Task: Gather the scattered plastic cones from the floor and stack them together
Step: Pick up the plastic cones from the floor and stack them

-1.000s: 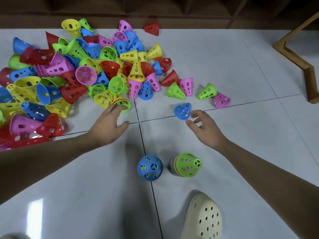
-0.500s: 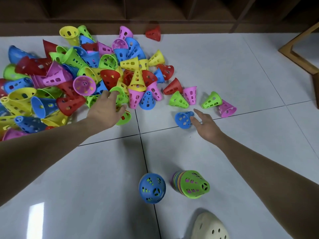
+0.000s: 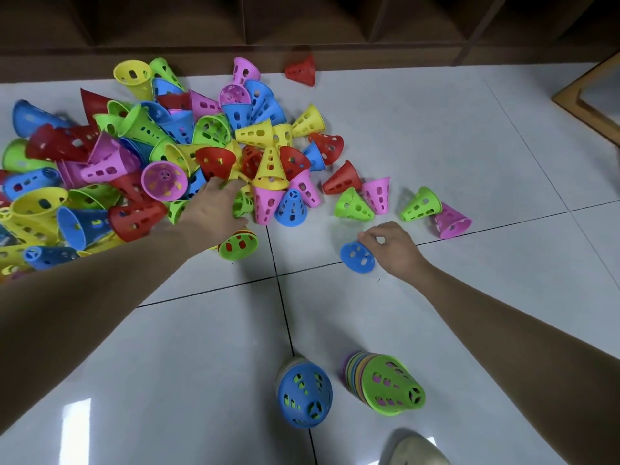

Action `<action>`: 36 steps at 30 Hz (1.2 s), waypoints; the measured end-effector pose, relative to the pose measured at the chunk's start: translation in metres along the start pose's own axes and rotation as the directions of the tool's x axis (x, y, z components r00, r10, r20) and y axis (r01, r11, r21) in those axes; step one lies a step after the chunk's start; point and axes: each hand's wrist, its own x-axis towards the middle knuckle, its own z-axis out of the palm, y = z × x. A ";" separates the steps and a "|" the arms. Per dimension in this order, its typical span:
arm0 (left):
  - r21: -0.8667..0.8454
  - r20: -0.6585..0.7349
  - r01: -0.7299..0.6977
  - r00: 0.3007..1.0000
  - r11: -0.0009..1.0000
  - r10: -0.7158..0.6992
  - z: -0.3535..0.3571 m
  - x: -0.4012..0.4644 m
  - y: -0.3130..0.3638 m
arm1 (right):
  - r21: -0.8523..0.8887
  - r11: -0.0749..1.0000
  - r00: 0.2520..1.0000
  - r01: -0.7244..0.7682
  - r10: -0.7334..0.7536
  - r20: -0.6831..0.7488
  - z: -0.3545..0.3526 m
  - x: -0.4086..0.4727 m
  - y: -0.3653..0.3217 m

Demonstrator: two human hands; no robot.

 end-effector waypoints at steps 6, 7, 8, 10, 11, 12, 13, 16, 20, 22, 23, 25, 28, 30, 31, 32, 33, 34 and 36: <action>-0.129 -0.044 -0.011 0.999 0.992 0.005 0.000 -0.012 -0.009 | 0.062 0.993 0.994 -0.104 0.102 0.034 0.010 -0.015 -0.005; -0.183 -0.057 -0.025 0.998 0.983 0.015 0.000 -0.017 -0.011 | 0.065 0.984 0.984 -0.167 0.163 0.066 0.011 -0.017 -0.005; -0.233 -0.057 -0.038 0.998 0.972 0.026 0.000 -0.022 -0.012 | 0.039 0.973 0.968 -0.228 0.223 0.113 0.012 -0.019 -0.006; -0.309 -0.037 -0.036 0.999 0.950 0.026 0.000 -0.034 -0.015 | -0.044 0.955 0.928 -0.293 0.295 0.228 0.015 -0.024 -0.004; -0.335 -0.035 -0.023 0.999 0.942 0.012 0.000 -0.039 -0.016 | -0.060 0.946 0.905 -0.318 0.322 0.279 0.016 -0.027 -0.003; -0.361 -0.044 -0.017 0.999 0.933 0.001 0.000 -0.044 -0.016 | -0.061 0.939 0.887 -0.339 0.341 0.312 0.017 -0.030 -0.001; -0.396 -0.054 -0.015 0.999 0.918 -0.007 0.001 -0.048 -0.015 | -0.048 0.935 0.879 -0.352 0.348 0.327 0.017 -0.033 0.001; -0.539 -0.034 -0.006 0.999 0.843 -0.015 0.000 -0.065 -0.001 | 0.041 0.937 0.892 -0.348 0.317 0.323 0.016 -0.042 0.001; -0.645 -0.018 -0.071 0.997 0.761 0.078 -0.008 -0.096 0.024 | 0.168 0.949 0.937 -0.266 0.214 0.276 -0.001 -0.065 -0.012; -0.609 -0.051 -0.183 0.980 0.772 0.191 -0.016 -0.117 0.038 | 0.185 0.969 0.975 -0.163 0.129 0.181 -0.014 -0.085 -0.020; -0.608 -0.075 -0.246 0.964 0.755 0.254 -0.022 -0.130 0.046 | 0.181 0.977 0.990 -0.114 0.097 0.099 -0.021 -0.097 -0.024; -0.624 -0.120 -0.344 0.929 0.702 0.349 -0.031 -0.157 0.058 | 0.178 0.984 0.992 -0.006 0.028 -0.123 -0.031 -0.126 -0.035; -0.651 -0.101 -0.386 0.898 0.653 0.429 -0.034 -0.194 0.066 | 0.251 0.946 0.930 0.207 -0.110 -0.351 -0.040 -0.168 -0.046; -0.683 -0.061 -0.382 0.879 0.622 0.473 -0.031 -0.213 0.068 | 0.239 0.918 0.902 0.316 -0.213 -0.376 -0.040 -0.189 -0.046; -0.687 -0.050 -0.388 0.869 0.614 0.493 -0.027 -0.221 0.069 | 0.217 0.908 0.891 0.359 -0.264 -0.370 -0.038 -0.197 -0.043; -0.680 -0.042 -0.397 0.861 0.616 0.507 -0.024 -0.227 0.070 | 0.195 0.898 0.881 0.393 -0.307 -0.361 -0.037 -0.204 -0.039; -0.671 -0.035 -0.402 0.856 0.622 0.516 -0.020 -0.232 0.072 | 0.173 0.891 0.872 0.419 -0.342 -0.349 -0.035 -0.211 -0.035; -0.666 -0.023 -0.401 0.854 0.629 0.520 -0.017 -0.236 0.073 | 0.141 0.884 0.861 0.445 -0.379 -0.341 -0.033 -0.217 -0.030; -0.662 0.009 -0.387 0.852 0.642 0.523 -0.009 -0.243 0.074 | 0.063 0.883 0.846 0.465 -0.422 -0.325 -0.029 -0.228 -0.020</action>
